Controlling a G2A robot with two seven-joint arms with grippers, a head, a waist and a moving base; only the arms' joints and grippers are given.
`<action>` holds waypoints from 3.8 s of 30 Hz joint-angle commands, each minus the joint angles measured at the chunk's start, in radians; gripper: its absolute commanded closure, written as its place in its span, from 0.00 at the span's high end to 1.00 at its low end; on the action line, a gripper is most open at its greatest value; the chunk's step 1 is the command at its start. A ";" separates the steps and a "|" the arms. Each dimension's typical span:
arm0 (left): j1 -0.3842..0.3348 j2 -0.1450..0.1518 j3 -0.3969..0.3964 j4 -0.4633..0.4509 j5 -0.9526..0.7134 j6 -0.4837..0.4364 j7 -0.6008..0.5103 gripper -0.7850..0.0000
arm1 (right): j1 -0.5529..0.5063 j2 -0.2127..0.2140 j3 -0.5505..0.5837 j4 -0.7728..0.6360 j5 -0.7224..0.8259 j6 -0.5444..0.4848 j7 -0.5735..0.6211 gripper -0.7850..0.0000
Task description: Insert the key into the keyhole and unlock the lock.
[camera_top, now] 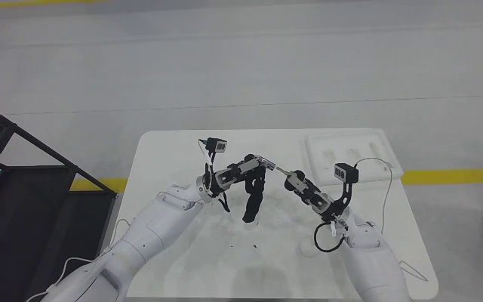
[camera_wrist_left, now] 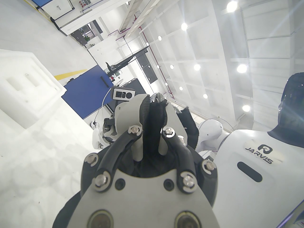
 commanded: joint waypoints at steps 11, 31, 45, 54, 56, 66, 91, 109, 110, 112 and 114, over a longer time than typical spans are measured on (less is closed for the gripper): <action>0.000 0.000 0.000 0.000 0.000 0.000 0.000 0.00 | 0.011 0.036 -0.011 -0.020 -0.053 0.000 0.000 0.00; 0.000 0.000 0.000 0.000 0.000 0.000 0.000 0.00 | 0.010 0.043 -0.009 -0.038 -0.052 0.000 0.000 0.00; 0.000 0.000 0.000 0.000 0.000 0.000 0.000 0.00 | 0.010 0.043 -0.009 -0.038 -0.052 0.000 0.000 0.00; 0.000 0.000 0.000 0.000 0.000 0.000 0.000 0.00 | -0.007 0.057 0.015 -0.088 -0.107 0.043 -0.063 0.00; 0.000 0.000 0.000 0.000 0.000 0.000 0.000 0.00 | -0.009 0.061 0.020 -0.095 -0.122 0.044 -0.069 0.00; 0.000 0.000 0.000 0.000 0.000 0.000 0.000 0.00 | -0.003 0.074 -0.002 -0.105 -0.170 0.057 -0.097 0.00; 0.000 0.000 0.000 0.000 0.000 0.000 0.000 0.00 | -0.004 0.110 -0.026 -0.105 -0.214 0.028 -0.156 0.00; 0.000 0.000 0.000 0.000 0.000 0.000 0.000 0.00 | 0.003 0.143 -0.034 -0.153 -0.222 0.072 -0.131 0.00; 0.000 0.000 0.000 0.000 0.000 0.000 0.000 0.00 | 0.004 0.144 -0.036 -0.154 -0.224 0.073 -0.132 0.00; 0.000 0.000 0.000 0.000 0.000 0.000 0.000 0.00 | 0.006 0.146 -0.041 -0.155 -0.222 0.075 -0.136 0.00; 0.000 0.000 0.000 0.000 0.000 0.000 0.000 0.00 | 0.007 0.148 -0.045 -0.157 -0.221 0.074 -0.139 0.00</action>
